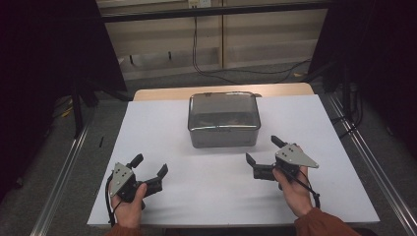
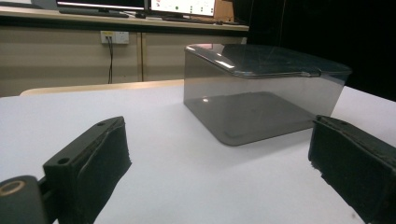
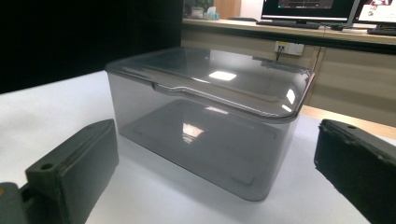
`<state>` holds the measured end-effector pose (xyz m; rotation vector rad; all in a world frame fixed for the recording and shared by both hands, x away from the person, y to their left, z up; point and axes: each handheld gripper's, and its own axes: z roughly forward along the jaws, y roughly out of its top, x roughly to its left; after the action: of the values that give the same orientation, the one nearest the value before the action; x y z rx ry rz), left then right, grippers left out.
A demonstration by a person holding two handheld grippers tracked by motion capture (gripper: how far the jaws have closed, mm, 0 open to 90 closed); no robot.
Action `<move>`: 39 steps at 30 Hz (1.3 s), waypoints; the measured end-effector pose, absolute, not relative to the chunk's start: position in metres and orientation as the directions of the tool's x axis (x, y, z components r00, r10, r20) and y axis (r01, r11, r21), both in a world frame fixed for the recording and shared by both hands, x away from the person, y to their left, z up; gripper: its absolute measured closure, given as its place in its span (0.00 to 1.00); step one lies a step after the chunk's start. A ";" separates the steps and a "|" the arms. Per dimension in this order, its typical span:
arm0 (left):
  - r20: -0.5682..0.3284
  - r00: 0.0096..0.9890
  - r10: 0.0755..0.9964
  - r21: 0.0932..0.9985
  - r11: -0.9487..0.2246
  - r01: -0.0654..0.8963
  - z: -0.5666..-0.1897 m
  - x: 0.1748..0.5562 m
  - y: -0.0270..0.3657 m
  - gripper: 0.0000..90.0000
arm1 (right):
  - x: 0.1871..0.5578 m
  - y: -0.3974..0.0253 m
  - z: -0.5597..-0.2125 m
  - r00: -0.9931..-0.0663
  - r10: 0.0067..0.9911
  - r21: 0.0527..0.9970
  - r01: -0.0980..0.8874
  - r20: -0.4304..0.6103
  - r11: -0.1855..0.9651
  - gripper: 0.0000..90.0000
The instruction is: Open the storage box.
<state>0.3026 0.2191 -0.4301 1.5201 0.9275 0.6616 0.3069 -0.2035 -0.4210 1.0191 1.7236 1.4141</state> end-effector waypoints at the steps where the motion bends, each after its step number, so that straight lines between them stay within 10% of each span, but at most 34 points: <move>1: -0.097 0.523 0.847 0.982 -0.003 0.188 -0.430 0.303 0.219 0.05 | 0.308 -0.203 -0.421 -0.469 0.883 0.983 0.151 -0.022 0.105 0.00; 22: -0.107 0.520 0.848 0.981 0.004 0.195 -0.431 0.306 0.221 0.05 | 0.333 -0.180 -0.407 -0.532 0.845 0.983 0.119 -0.057 0.141 0.00; 39: -0.106 0.522 0.846 0.978 -0.007 0.210 -0.432 0.306 0.220 0.05 | 0.359 -0.162 -0.396 -0.499 0.819 0.938 0.034 -0.284 0.346 0.02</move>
<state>0.3057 0.2203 -0.4315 1.5306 0.9448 0.6440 0.3586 -0.1616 -0.3962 0.7531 1.8072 1.2337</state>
